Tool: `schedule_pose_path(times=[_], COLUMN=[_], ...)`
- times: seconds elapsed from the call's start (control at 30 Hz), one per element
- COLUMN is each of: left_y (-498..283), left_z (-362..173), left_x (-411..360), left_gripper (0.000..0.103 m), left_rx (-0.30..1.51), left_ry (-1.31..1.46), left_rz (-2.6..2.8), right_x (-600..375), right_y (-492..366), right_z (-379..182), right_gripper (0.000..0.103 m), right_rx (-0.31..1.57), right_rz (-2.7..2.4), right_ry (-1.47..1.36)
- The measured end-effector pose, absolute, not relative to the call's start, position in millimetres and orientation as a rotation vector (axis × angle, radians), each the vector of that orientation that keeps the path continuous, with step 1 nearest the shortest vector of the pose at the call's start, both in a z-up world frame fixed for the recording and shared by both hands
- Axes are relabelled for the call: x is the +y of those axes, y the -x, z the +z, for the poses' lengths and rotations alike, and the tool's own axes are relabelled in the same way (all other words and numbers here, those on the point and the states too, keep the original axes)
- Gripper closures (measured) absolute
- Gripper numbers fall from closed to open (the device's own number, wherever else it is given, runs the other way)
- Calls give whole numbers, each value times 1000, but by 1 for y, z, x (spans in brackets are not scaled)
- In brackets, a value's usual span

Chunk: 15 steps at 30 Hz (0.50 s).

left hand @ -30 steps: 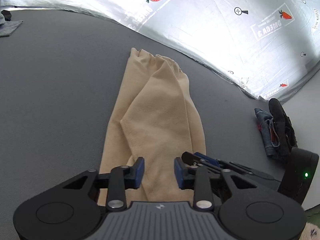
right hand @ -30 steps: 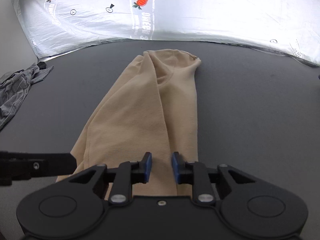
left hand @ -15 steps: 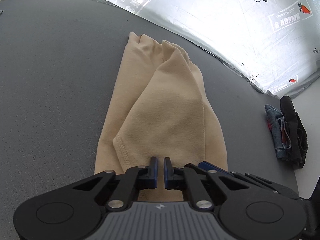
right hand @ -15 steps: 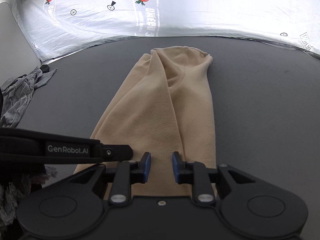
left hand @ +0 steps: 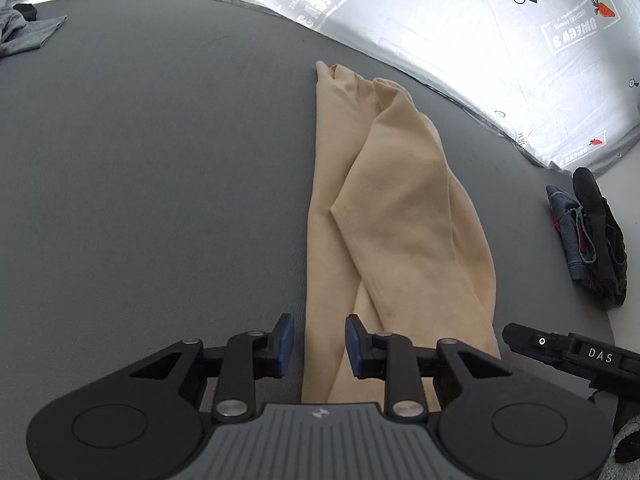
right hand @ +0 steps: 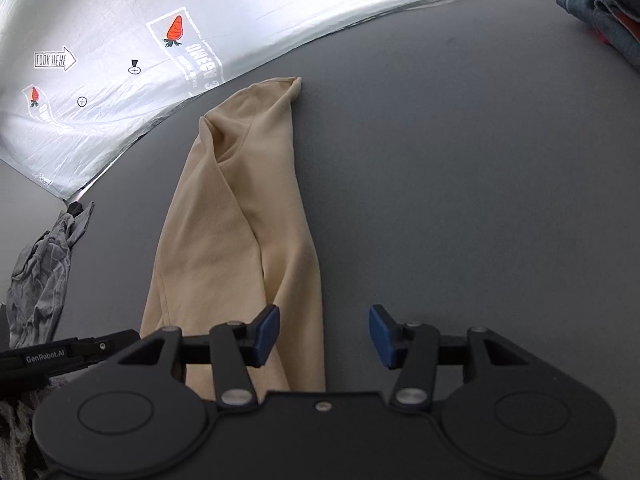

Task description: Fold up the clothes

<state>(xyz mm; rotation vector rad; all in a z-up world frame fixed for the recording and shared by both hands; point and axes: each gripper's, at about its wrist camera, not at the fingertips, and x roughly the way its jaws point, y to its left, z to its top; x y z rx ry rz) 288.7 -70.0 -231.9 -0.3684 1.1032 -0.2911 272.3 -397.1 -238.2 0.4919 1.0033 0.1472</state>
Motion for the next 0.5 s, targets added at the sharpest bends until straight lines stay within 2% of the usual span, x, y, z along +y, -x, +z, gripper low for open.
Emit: schedule_pose_path(times=[0.5], left_y=[-214], left_z=[-253], left_x=[-53], left_gripper=[75], left_rx=[1212], left_ry=[624], left_rz=[-364], right_x=[-407], right_y=[-208], right_z=[-268], right_gripper=[52], right_rx=[1100], right_rz=[357], right_ry=[-738])
